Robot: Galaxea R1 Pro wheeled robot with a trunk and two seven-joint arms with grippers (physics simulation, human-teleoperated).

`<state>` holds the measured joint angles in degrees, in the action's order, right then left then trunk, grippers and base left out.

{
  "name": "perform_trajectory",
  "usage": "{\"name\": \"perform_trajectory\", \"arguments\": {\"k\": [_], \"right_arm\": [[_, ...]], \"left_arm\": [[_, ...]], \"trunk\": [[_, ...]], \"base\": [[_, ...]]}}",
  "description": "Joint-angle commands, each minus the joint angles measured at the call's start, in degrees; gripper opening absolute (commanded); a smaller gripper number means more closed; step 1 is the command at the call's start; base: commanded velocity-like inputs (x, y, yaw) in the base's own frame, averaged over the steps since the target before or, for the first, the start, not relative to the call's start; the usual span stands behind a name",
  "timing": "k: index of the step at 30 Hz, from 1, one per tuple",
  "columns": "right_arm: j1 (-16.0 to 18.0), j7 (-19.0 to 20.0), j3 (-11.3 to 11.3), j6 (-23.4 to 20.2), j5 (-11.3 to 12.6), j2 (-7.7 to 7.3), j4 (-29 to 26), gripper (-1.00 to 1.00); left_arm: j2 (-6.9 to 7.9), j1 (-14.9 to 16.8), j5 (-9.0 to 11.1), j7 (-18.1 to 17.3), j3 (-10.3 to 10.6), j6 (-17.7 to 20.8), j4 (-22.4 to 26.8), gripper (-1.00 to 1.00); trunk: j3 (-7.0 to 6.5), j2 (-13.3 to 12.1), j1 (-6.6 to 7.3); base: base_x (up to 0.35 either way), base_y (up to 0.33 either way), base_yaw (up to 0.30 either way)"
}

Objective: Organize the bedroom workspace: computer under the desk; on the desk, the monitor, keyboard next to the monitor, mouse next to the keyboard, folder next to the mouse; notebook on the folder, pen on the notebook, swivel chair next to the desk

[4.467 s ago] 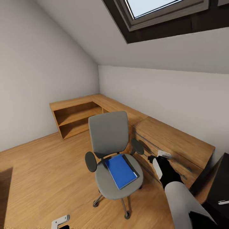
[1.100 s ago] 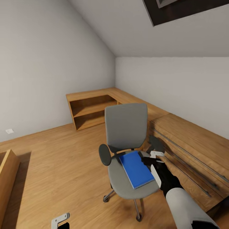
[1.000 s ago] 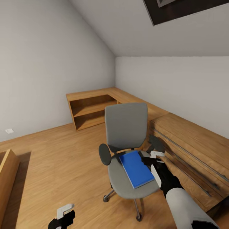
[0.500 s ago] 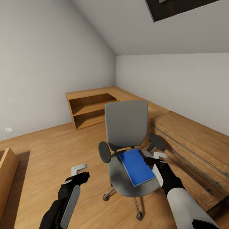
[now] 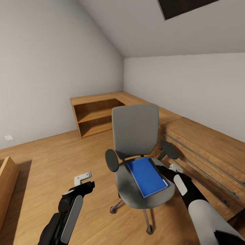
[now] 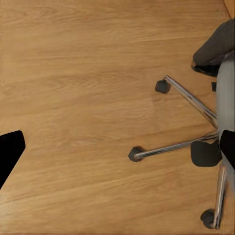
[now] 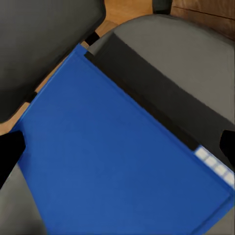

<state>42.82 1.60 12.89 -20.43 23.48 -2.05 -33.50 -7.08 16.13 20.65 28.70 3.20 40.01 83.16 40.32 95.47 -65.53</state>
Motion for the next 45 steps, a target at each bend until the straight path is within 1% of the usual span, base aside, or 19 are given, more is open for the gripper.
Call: {"name": "perform_trajectory", "arguments": {"k": [1,3,8,14,17,19,24,33,34,36,45], "right_arm": [[0.0,0.8,0.2,-0.3,0.6,-0.09,-0.1,1.0],[-0.1,1.6,0.0,-0.2,1.3,-0.03,0.0,1.0],[-0.1,1.8,0.0,-0.2,1.4,0.02,0.1,1.0],[-0.1,1.8,0.0,-0.1,1.5,0.01,0.1,1.0],[-0.1,1.8,0.0,-0.1,1.4,-0.03,0.1,1.0],[-0.1,1.8,0.0,-0.1,1.4,-0.04,0.1,1.0],[-0.1,1.8,0.0,-0.1,1.4,-0.06,0.1,1.0],[-0.1,1.8,0.0,-0.1,1.4,-0.06,0.2,1.0],[-0.1,1.8,-0.1,-0.2,1.4,-0.05,0.2,1.0],[-0.1,1.8,-0.1,-0.2,1.4,-0.06,0.2,1.0],[-0.1,1.8,-0.1,-0.2,1.4,-0.03,0.2,1.0]], "left_arm": [[0.05,0.0,0.6,0.6,0.1,0.1,-0.4,1.0],[0.12,0.0,0.5,0.6,0.1,0.0,-1.0,1.0],[0.18,0.0,0.5,0.4,0.2,-0.1,-1.3,1.0],[0.84,0.0,0.4,0.4,0.2,-0.3,-1.4,1.0],[1.52,0.0,0.4,0.4,0.2,-0.3,-1.4,1.0],[1.7,0.0,0.4,0.4,0.2,-0.3,-1.4,1.0],[1.87,0.0,0.4,0.5,0.2,-0.3,-1.4,1.0],[1.95,0.0,0.4,0.5,0.1,-0.2,-0.8,1.0],[1.91,0.0,0.4,0.6,0.1,-0.1,0.1,1.0],[1.9,0.0,0.4,0.6,0.1,-0.2,0.4,1.0],[1.9,0.0,0.4,0.7,0.1,-0.2,0.6,1.0]], "trunk": [[0.05,0.0,0.0],[0.05,0.0,0.0],[0.05,0.0,0.0],[0.05,0.0,0.0],[0.05,0.0,0.0],[0.05,0.0,0.0],[0.05,0.0,0.0],[0.05,0.0,0.0],[0.23,0.4,-0.22],[0.59,1.2,-0.65],[2.21,4.8,-2.63]], "base": [[0.0,0.0,0.0],[0.0,0.0,0.0],[0.006,0.0,0.0],[0.18,0.0,0.0],[0.27,0.0,0.0],[0.243,0.0,0.0],[0.122,0.0,0.0],[0.016,0.0,0.0],[0.001,0.0,0.0],[0.0,0.0,0.0],[0.0,0.0,0.0]]}}
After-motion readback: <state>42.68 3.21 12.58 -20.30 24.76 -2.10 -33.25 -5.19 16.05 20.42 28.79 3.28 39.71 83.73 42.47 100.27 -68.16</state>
